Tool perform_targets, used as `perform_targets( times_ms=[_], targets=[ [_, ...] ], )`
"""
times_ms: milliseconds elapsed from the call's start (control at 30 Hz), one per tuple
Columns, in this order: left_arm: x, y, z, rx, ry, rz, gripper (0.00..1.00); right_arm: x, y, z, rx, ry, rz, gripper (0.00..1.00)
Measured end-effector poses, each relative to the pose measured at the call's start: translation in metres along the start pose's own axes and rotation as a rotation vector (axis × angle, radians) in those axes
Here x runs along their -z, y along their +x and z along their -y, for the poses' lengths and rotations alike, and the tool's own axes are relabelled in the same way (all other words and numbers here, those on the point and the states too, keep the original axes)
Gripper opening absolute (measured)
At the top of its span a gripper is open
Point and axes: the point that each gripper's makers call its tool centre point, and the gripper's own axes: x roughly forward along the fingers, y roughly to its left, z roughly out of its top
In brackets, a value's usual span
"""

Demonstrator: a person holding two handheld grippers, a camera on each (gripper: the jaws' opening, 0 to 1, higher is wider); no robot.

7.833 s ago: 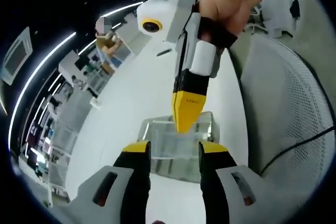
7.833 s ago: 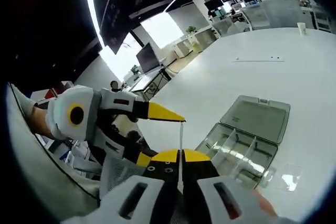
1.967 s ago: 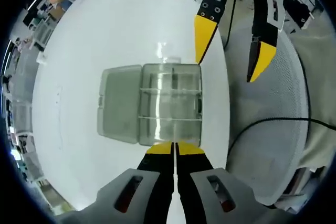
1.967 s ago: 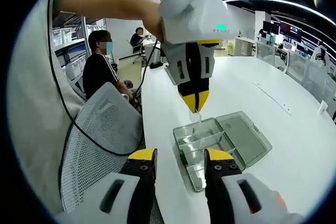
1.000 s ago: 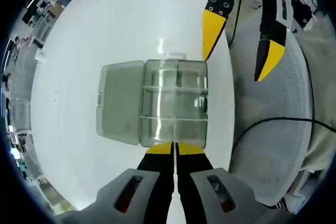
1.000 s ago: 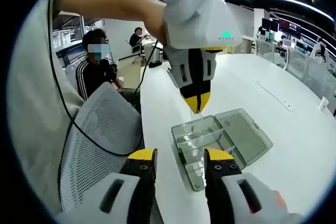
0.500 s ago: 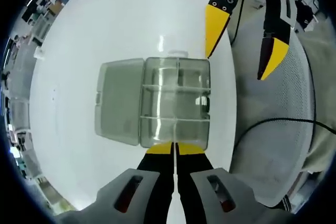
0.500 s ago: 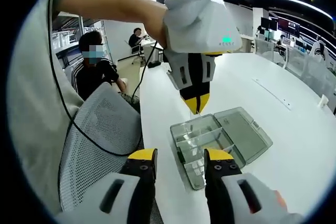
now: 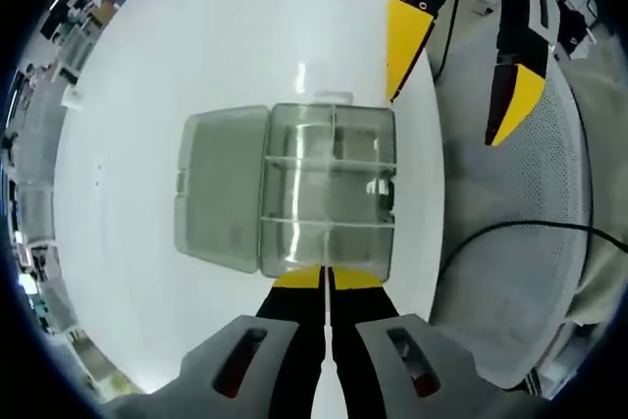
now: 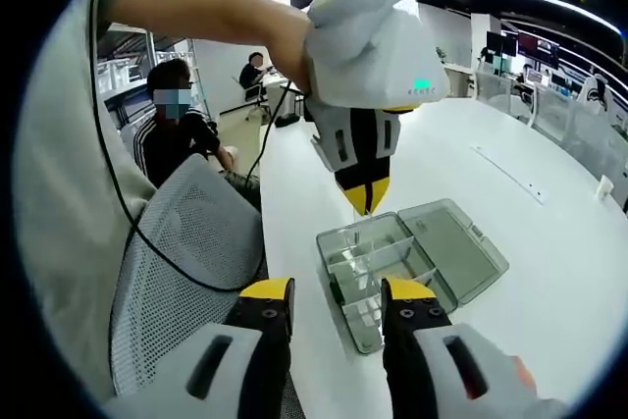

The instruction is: Insert the divider into the dual guide fixture by aligning both edges with the guide slots and pushing it downward to the bottom, including one-sided entry, uneven engagement, binding, and posture correction.

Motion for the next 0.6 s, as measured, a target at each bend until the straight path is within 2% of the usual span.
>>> perform_targets(
  times_ms=[600],
  targets=[
    [0.0015,0.0001,0.0016,0.02,-0.008,-0.022,0.0,-0.0002,-0.0003,-0.0003,0.001,-0.002,-0.002,0.32]
  ],
)
